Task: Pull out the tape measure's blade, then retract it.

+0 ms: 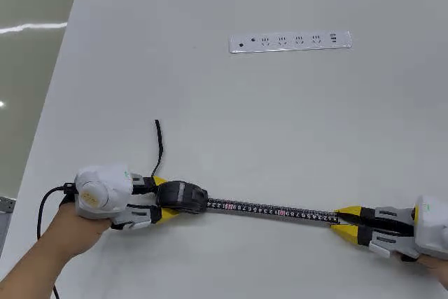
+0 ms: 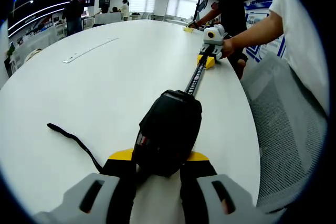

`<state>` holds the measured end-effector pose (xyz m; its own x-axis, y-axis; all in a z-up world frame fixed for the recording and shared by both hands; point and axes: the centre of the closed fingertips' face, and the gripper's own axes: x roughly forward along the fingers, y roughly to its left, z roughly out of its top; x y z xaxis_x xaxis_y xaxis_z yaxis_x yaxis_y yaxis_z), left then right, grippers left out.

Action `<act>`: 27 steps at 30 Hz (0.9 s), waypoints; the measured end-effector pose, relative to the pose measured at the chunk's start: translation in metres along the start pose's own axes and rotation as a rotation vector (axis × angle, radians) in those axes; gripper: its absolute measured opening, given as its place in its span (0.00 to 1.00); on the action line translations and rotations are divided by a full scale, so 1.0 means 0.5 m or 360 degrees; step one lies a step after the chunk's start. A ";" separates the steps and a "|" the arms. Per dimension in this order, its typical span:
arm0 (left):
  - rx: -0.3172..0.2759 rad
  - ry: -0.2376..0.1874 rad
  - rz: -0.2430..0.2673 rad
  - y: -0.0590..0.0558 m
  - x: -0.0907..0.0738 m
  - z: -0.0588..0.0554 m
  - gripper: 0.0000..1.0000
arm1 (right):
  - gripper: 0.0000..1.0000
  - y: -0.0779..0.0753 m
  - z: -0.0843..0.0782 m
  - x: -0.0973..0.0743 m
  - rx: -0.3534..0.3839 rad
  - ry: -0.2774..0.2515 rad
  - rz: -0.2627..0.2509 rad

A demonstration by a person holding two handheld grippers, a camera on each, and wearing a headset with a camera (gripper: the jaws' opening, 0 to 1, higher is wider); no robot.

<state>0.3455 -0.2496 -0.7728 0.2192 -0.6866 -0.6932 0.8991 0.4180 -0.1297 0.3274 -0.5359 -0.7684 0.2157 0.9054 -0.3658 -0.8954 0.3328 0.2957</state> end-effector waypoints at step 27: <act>0.0030 0.0045 0.0019 0.001 0.001 -0.001 0.30 | 0.13 -0.006 -0.008 -0.004 -0.0071 0.0068 -0.0044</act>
<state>0.3460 -0.2493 -0.7739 0.2191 -0.6645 -0.7144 0.9037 0.4143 -0.1082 0.3279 -0.5398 -0.7721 0.2243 0.8836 -0.4111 -0.9062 0.3443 0.2455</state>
